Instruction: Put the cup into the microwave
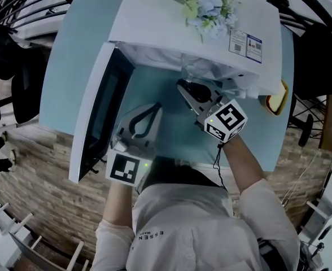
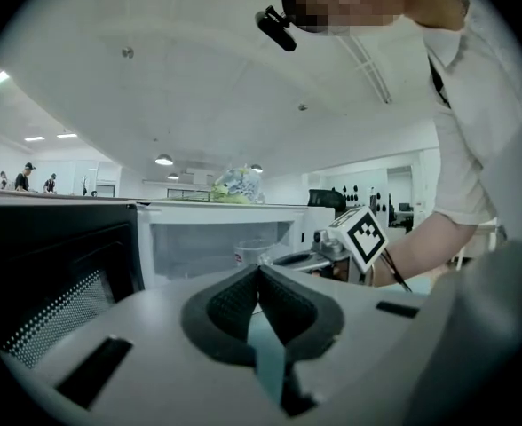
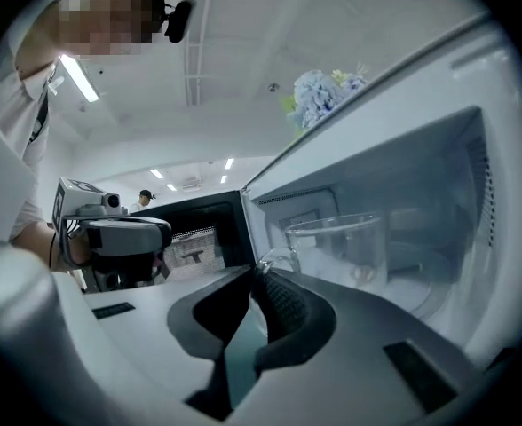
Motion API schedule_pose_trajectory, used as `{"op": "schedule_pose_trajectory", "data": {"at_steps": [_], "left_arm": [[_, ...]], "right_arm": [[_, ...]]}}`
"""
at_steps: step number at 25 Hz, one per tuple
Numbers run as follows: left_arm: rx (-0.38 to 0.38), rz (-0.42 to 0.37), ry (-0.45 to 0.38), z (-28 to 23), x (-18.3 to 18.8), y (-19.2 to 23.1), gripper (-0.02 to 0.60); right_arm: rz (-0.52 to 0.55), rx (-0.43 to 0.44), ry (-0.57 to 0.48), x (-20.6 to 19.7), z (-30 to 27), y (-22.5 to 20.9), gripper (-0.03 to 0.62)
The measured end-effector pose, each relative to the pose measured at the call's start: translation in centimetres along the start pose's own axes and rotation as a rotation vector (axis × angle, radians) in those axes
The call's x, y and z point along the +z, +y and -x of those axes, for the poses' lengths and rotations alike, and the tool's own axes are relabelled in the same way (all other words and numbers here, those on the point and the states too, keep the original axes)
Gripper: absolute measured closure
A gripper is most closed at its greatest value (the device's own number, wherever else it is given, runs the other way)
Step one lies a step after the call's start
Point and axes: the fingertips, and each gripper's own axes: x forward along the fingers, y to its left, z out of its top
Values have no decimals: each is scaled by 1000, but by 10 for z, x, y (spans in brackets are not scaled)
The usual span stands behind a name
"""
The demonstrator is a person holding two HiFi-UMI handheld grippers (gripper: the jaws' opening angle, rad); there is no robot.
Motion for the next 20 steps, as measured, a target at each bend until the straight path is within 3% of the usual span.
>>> {"op": "schedule_pose_trajectory", "data": {"at_steps": [20], "left_arm": [[1, 10, 3, -9, 1, 17, 580]], "right_arm": [[-20, 36, 3, -15, -35, -32, 554]]}}
